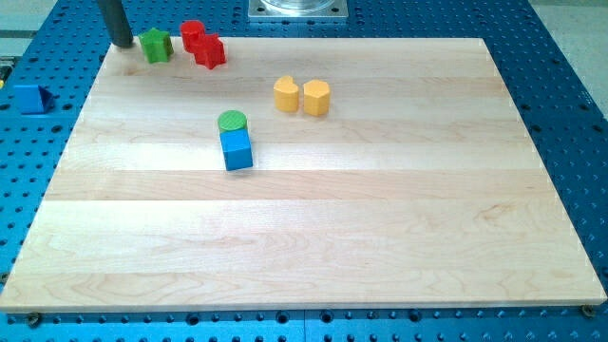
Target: Push the green blocks below the hexagon
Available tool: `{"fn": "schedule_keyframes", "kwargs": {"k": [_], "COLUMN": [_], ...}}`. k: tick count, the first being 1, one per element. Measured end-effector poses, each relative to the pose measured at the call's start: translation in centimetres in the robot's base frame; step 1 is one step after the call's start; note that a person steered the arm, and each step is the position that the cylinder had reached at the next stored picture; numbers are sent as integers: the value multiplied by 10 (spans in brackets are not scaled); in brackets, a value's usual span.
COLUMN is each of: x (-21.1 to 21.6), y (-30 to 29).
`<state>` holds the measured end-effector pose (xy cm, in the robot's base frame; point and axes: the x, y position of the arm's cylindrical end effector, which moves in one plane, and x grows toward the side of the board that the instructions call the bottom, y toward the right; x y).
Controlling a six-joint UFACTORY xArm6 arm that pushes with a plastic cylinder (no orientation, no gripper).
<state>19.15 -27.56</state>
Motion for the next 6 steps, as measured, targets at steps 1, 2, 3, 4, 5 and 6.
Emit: {"fn": "schedule_keyframes", "kwargs": {"k": [1, 2, 3, 4, 5, 6], "x": [70, 119, 88, 29, 0, 79], "y": [26, 6, -28, 28, 72, 100]}}
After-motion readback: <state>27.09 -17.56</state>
